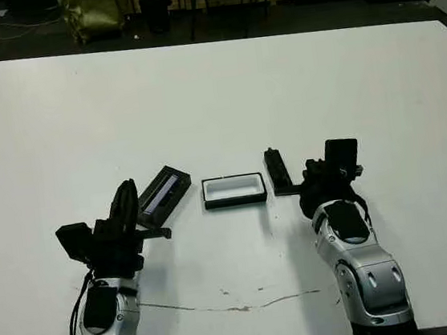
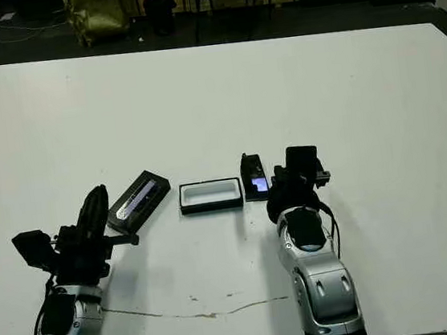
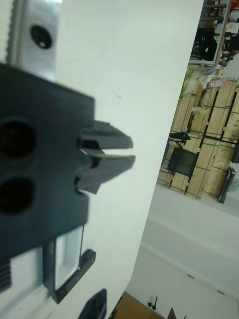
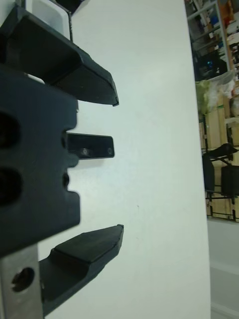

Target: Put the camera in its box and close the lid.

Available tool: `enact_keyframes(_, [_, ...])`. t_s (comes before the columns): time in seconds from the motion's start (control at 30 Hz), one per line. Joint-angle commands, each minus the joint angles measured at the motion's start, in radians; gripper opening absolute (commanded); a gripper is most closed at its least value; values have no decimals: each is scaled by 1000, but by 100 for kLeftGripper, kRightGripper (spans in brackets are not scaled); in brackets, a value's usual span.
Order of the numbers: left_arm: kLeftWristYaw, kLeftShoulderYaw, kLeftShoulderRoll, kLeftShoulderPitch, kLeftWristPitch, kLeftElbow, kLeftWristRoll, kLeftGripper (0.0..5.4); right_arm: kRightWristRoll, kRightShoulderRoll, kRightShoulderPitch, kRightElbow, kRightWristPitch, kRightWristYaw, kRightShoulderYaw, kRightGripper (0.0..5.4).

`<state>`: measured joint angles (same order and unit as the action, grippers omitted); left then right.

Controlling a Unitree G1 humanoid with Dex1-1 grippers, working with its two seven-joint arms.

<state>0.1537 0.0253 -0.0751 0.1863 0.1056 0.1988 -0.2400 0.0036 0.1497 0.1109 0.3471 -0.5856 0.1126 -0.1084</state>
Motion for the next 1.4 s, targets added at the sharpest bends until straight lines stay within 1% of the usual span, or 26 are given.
enact_keyframes(0.03, [10,8,10,-2,6,-27,-11,0,-3,5,-8,-24,-28,6,-2,538])
enact_keyframes(0.17, [-2,8,11,3,-7,-15,4,0,-5,0,-11,-33,-12,3,-5,538])
enact_keyframes(0.23, [-22,5,5,11,-45,13,3,0,5,0,-14,-36,-2,-6,-2,538])
enact_keyframes(0.33, [5,9,13,6,-24,-3,-14,0,6,0,-15,-44,5,-7,3,513])
enact_keyframes(0.4, [-1,9,13,6,-26,-3,-5,0,7,0,-15,-51,10,-7,6,473])
enact_keyframes(0.6, [12,10,12,5,-9,-12,-15,0,9,8,-16,-63,21,0,14,333])
enact_keyframes(0.77, [3,9,12,7,-22,-5,-13,0,2,-3,-14,-66,22,-7,10,220])
enact_keyframes(0.8, [3,9,11,8,-20,-5,-11,0,1,-1,-13,-66,18,-4,11,212])
enact_keyframes(0.83, [4,8,12,8,-19,-5,-10,0,1,1,-11,-66,13,-1,12,212])
enact_keyframes(0.9, [6,8,12,8,-15,-8,-10,0,1,2,-9,-66,5,0,12,234])
enact_keyframes(0.97, [9,10,11,6,-8,-15,-14,0,2,3,-8,-65,-3,1,12,244])
enact_keyframes(1.07, [6,7,10,9,-12,-10,-11,0,0,-1,-5,-68,-5,-4,7,280])
enact_keyframes(1.1, [8,7,10,9,-11,-10,-13,0,1,-3,-5,-69,-3,-9,6,282])
enact_keyframes(1.17, [5,6,11,12,-26,-1,-18,0,14,-15,-4,-70,5,-36,3,308])
enact_keyframes(1.23, [4,6,14,12,-29,0,-14,0,19,-26,-2,-69,8,-59,1,343])
enact_keyframes(1.4, [7,9,8,9,-21,-9,-23,0,23,-29,4,-69,-1,-75,2,453])
